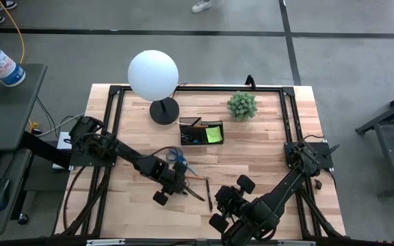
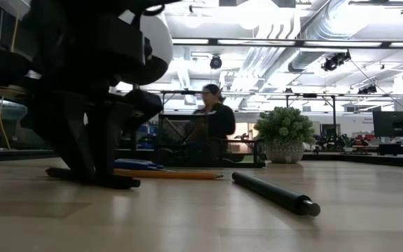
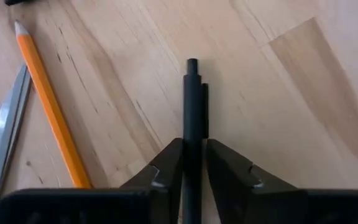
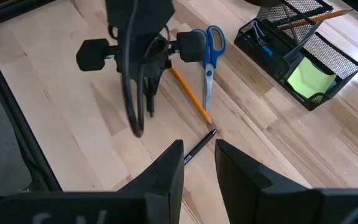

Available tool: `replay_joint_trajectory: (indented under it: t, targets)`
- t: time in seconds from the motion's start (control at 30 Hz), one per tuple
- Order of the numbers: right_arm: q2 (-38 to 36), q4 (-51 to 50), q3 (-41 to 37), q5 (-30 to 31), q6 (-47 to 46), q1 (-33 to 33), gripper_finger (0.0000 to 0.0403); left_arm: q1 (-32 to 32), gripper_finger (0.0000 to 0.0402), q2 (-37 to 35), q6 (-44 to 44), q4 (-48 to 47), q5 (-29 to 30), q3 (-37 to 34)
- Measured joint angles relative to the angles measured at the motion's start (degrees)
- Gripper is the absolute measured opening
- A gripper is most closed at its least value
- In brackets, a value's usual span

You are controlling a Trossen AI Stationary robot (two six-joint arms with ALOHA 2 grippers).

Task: Pick and place office supplies into organizer
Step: Put the left black pen into the desk organizer

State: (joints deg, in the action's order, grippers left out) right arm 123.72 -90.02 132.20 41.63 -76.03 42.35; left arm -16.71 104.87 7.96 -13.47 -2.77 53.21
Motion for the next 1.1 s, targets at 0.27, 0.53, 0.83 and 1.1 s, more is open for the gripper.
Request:
replay_joint_trajectory:
  t: [0.27,0.53,0.83,1.1]
  targets:
    - [0.0,0.0,0.0,0.09,0.02,0.0,0.0082,-0.61,0.0015,0.15,-2.21,0.03,1.96,-0.02]
    - [0.0,0.0,0.0,0.07,0.02,0.02,0.0082,-0.61,0.0007,-2.42,-2.34,-2.5,2.75,-0.22]
    - [0.0,0.0,0.0,-0.17,0.0,0.2,0.0082,-0.54,0.0005,-3.88,-1.27,-12.86,4.99,7.57]
    - [0.0,0.0,0.0,-2.18,-1.96,1.8,0.0082,1.21,0.0003,-4.03,-0.2,-16.28,6.43,13.6]
